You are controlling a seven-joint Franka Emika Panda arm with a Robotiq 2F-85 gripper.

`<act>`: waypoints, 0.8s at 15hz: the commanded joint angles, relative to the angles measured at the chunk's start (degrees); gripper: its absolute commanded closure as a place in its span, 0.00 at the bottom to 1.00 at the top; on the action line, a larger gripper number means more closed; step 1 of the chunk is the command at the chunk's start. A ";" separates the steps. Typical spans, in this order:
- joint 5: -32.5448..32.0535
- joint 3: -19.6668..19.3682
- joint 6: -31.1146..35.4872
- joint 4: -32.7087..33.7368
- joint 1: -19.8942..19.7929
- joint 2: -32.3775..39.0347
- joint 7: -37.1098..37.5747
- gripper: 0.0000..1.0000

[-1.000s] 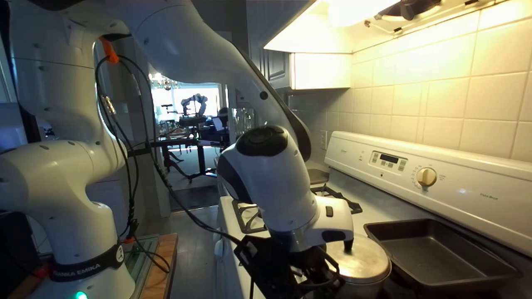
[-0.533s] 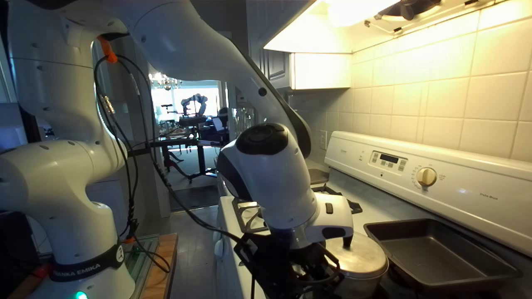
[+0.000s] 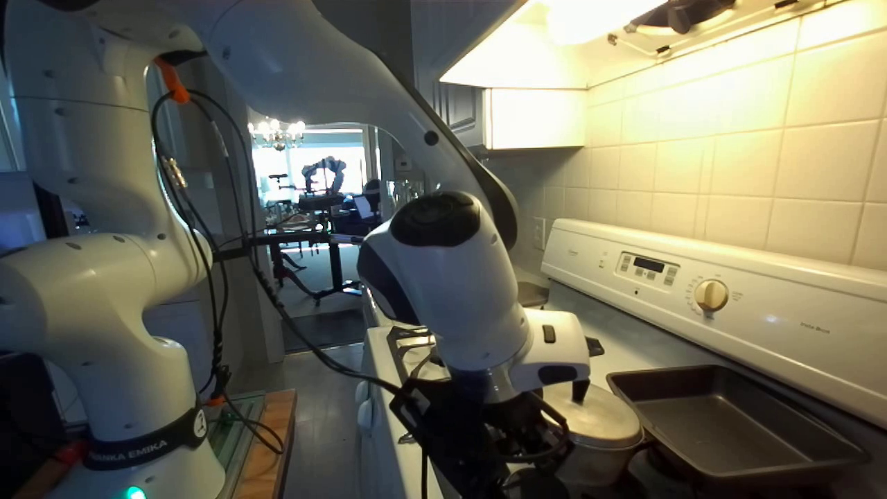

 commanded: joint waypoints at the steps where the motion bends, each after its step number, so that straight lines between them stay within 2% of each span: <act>1: -0.68 -0.49 -2.56 -0.67 -0.60 -2.56 -1.19 0.88; 12: -1.43 -1.69 -5.69 0.00 -1.30 -4.16 -1.12 0.88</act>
